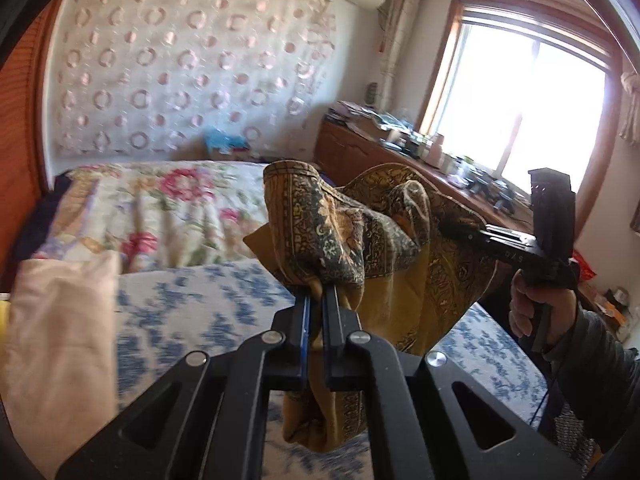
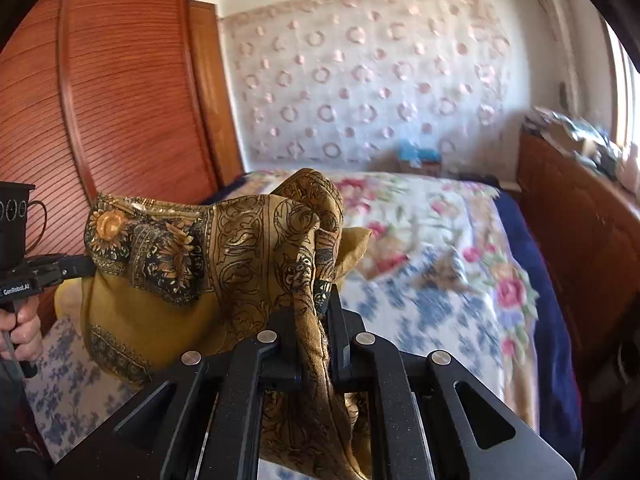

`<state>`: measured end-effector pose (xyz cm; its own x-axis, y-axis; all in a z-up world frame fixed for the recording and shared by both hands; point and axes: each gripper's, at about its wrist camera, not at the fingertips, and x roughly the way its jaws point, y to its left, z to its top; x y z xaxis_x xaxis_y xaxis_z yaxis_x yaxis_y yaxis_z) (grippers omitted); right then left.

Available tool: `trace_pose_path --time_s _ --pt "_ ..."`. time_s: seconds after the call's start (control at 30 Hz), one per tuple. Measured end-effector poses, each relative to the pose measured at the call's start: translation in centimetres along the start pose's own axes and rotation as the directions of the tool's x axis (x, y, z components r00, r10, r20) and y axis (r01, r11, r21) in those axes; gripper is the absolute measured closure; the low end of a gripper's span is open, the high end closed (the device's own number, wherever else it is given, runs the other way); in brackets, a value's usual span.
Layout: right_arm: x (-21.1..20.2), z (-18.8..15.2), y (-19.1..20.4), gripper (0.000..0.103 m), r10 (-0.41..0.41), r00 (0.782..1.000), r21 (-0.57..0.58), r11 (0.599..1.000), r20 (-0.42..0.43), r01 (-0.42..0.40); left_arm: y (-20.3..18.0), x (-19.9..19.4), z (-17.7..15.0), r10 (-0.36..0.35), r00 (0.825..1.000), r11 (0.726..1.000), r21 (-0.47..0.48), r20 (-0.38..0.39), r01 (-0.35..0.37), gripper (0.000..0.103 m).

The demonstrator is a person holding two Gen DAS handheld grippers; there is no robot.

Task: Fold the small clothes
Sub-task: 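Lift the folded shirt with both grippers and carry it toward the yellow plush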

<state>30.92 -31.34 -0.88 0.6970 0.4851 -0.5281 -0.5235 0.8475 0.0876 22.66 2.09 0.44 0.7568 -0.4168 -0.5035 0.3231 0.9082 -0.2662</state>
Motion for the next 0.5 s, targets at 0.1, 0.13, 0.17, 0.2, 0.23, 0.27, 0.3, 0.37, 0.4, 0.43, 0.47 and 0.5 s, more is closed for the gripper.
trace_pose_path --time_s 0.1,0.13,0.17,0.2,0.23,0.27,0.3,0.37,0.4,0.43,0.47,0.5 --pt "1.3 1.3 2.0 0.097 0.037 0.999 -0.030 0.999 0.007 -0.037 1.4 -1.6 -0.1 0.043 0.999 0.999 -0.014 0.019 -0.043 0.102" --pt "1.8 1.8 2.8 0.097 0.056 0.998 -0.038 0.998 0.007 -0.056 1.9 -2.2 -0.3 0.056 0.998 0.998 -0.019 0.024 -0.056 0.102" --pt "2.3 2.0 3.2 0.097 0.068 0.998 -0.045 0.997 0.007 -0.067 2.4 -2.6 -0.4 0.070 0.997 0.997 -0.025 0.030 -0.069 0.102" --pt "2.9 2.4 4.0 0.097 0.079 0.997 -0.057 0.995 0.007 -0.078 3.0 -3.2 -0.6 0.085 0.996 0.996 -0.034 0.037 -0.084 0.102" --pt "3.2 2.6 4.6 0.097 0.090 0.996 -0.068 0.994 0.006 -0.090 3.6 -3.7 -0.8 0.094 0.995 0.995 -0.040 0.039 -0.092 0.102" --pt "3.8 3.0 5.5 0.097 0.104 0.995 -0.081 0.991 0.006 -0.103 4.2 -4.2 -1.0 0.107 0.993 0.993 -0.049 0.045 -0.104 0.102" --pt "4.2 3.4 6.2 0.097 0.112 0.994 -0.089 0.990 0.006 -0.111 5.0 -4.9 -1.2 0.120 0.991 0.991 -0.060 0.051 -0.117 0.102" --pt "5.1 4.1 7.6 0.097 0.131 0.991 -0.110 0.985 0.003 -0.130 6.1 -5.8 -1.7 0.139 0.988 0.988 -0.081 0.060 -0.134 0.102" --pt "5.5 4.5 8.5 0.097 0.140 0.990 -0.125 0.982 0.003 -0.139 6.6 -6.2 -1.8 0.149 0.987 0.986 -0.088 0.062 -0.143 0.102" --pt "5.9 4.9 9.3 0.097 0.150 0.989 -0.135 0.980 0.001 -0.148 7.0 -6.5 -2.1 0.158 0.986 0.984 -0.092 0.062 -0.152 0.102" --pt "6.3 5.3 10.0 0.097 0.162 0.987 -0.146 0.976 -0.004 -0.160 7.8 -7.1 -2.3 0.174 0.983 0.981 -0.104 0.065 -0.166 0.102" --pt "6.9 5.7 11.0 0.097 0.171 0.985 -0.162 0.972 -0.007 -0.170 8.5 -7.5 -2.6 0.180 0.981 0.978 -0.114 0.066 -0.172 0.102"
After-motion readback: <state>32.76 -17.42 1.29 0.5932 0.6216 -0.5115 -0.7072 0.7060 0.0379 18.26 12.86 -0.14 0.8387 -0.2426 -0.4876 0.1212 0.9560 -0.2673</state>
